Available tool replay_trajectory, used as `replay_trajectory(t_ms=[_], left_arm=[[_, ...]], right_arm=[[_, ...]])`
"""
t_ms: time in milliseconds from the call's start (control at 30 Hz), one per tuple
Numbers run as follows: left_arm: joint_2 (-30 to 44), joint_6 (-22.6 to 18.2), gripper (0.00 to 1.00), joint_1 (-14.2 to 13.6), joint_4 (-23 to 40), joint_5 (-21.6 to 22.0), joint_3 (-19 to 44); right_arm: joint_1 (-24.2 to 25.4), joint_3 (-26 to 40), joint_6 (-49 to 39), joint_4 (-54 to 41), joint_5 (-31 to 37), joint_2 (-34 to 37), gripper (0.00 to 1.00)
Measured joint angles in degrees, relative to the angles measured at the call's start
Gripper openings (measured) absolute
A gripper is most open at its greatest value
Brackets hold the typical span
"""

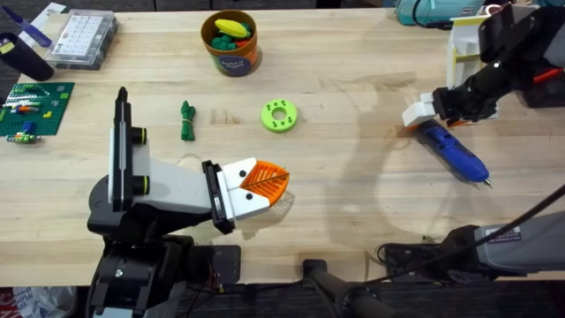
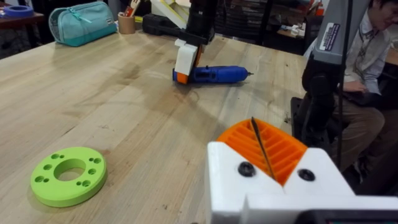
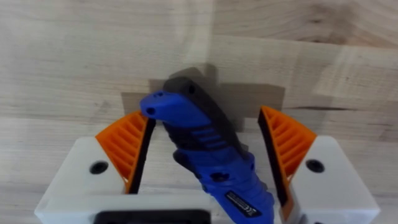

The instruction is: Pick up the gripper from the table and insert it into the empty holder that is missing its gripper. Then pick up a screw, insert it into the mounting hole, and use the screwdriver to tighten it. Finally, clean up the table by picking up the vegetable and placing it into the bucket.

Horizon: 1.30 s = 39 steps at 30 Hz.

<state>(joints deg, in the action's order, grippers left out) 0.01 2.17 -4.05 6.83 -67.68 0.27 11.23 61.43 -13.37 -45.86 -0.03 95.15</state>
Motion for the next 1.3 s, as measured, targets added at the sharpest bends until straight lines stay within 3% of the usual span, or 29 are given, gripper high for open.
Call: replay_trajectory(t_ms=[633,1067,1300], left_arm=[[0.02,0.00,0.011,0.02,-0.02,-0.15,0.00],[0.02,0.00,0.011,0.02,-0.02,-0.15,0.00],[0.02,0.02,0.011,0.02,-0.02,-0.15,0.00]], right_arm=[[0.25,0.81,-0.96,-4.05,0.02,0.11,0.987],[0.03,2.29,-20.51,-7.46,0.09,0.11,0.987],[0.03,2.29,-25.64,-9.89,0.13,0.11,0.963]])
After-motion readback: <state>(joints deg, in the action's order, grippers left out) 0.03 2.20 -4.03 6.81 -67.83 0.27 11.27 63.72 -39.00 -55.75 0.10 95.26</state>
